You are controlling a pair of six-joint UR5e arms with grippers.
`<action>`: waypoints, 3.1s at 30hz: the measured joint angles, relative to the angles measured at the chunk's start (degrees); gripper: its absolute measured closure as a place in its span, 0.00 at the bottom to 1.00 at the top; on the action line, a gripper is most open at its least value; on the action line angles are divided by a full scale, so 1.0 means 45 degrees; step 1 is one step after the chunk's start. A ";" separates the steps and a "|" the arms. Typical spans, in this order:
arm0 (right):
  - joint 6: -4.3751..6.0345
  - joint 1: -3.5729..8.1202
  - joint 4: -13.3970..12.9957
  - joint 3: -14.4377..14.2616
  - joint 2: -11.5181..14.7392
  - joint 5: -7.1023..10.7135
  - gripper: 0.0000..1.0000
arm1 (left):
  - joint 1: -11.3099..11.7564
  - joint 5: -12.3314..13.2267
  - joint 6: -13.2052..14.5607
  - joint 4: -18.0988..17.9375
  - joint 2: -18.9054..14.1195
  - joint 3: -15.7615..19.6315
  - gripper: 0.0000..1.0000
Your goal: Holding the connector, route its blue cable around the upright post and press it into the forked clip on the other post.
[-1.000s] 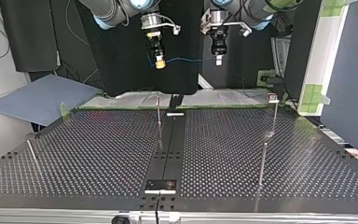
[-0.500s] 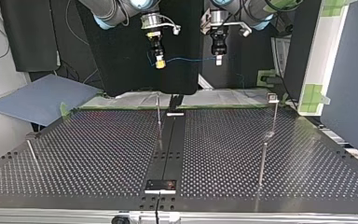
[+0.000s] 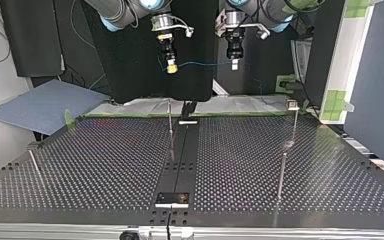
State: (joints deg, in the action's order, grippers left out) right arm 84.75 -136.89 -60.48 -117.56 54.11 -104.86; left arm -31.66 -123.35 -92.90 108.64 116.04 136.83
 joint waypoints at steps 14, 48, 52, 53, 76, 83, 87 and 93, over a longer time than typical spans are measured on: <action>0.0700 -0.0613 0.0697 0.0700 0.0700 -0.0699 1.00 | -0.0727 -0.0383 -0.0699 0.0257 -0.0727 -0.0293 1.00; 0.2168 -0.0031 0.4316 0.2802 0.4319 0.0648 1.00 | -0.0287 -0.1199 -0.1475 0.3665 -0.4515 -0.2061 0.97; 0.2164 0.0107 0.4781 0.3241 0.4780 0.0835 1.00 | -0.0089 -0.1670 -0.1403 0.4009 -0.5017 -0.2280 0.97; 0.2165 0.0136 0.4873 0.3327 0.4871 0.0879 1.00 | -0.0037 -0.1748 -0.1387 0.4068 -0.5111 -0.2317 0.97; 0.1934 0.0323 0.7097 0.5624 0.4455 0.2208 1.00 | 0.2439 -0.0985 -0.1516 0.6559 -0.7681 -0.3978 0.90; 0.1920 0.0275 0.7423 0.6472 0.4007 0.2536 1.00 | 0.3359 -0.0241 -0.1615 0.7407 -0.8237 -0.4651 0.90; 0.1915 0.0232 0.7591 0.6939 0.3757 0.2673 1.00 | 0.3860 -0.0006 -0.1610 0.7631 -0.8183 -0.5086 0.90; 0.1914 0.0214 0.7960 0.7566 0.3388 0.2788 1.00 | 0.4517 0.0256 -0.1621 0.7960 -0.7798 -0.5731 0.90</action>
State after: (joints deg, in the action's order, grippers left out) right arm 93.36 -135.93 -24.66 -83.51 69.35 -92.32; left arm -11.34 -122.20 -100.19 144.46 80.95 111.04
